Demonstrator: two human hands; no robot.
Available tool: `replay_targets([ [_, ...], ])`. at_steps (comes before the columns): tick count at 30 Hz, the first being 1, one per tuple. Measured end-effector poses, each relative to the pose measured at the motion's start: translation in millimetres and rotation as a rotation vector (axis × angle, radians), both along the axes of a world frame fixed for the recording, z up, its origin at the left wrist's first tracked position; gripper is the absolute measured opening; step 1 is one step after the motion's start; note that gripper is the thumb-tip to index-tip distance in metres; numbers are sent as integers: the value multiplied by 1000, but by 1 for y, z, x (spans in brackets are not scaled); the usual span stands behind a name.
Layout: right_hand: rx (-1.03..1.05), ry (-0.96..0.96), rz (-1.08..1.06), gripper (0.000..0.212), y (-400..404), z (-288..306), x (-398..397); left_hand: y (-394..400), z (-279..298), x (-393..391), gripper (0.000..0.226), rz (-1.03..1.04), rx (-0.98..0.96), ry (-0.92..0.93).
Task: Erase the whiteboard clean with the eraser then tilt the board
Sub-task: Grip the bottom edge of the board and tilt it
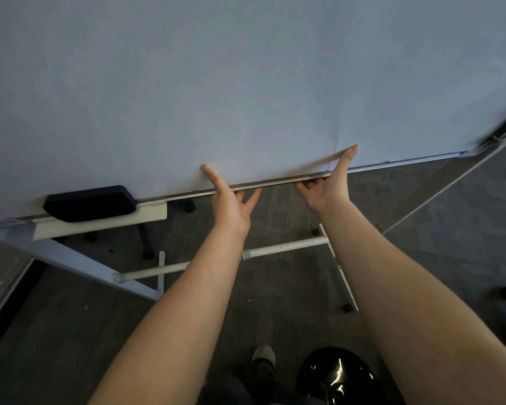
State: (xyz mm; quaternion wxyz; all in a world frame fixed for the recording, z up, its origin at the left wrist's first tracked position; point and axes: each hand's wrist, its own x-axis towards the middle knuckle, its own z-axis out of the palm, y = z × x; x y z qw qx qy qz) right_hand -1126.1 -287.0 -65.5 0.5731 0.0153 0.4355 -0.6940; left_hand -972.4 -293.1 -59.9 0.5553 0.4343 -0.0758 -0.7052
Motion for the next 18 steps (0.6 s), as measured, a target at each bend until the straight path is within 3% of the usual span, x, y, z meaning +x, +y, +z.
replay_targets([
  [6,16,-2,-58,95,-17,3,-62,-25,-2,-63,68,-51,21,3],
  [10,20,-13,-103,98,-31,2,-103,-42,-2,-103,56,-102,18,-1],
  [15,22,-4,-175,99,-48,-1,-155,-65,-3,-157,73,-143,32,1],
  [18,26,-28,-231,101,-57,1,-187,-81,-3,-189,64,-210,26,13],
])
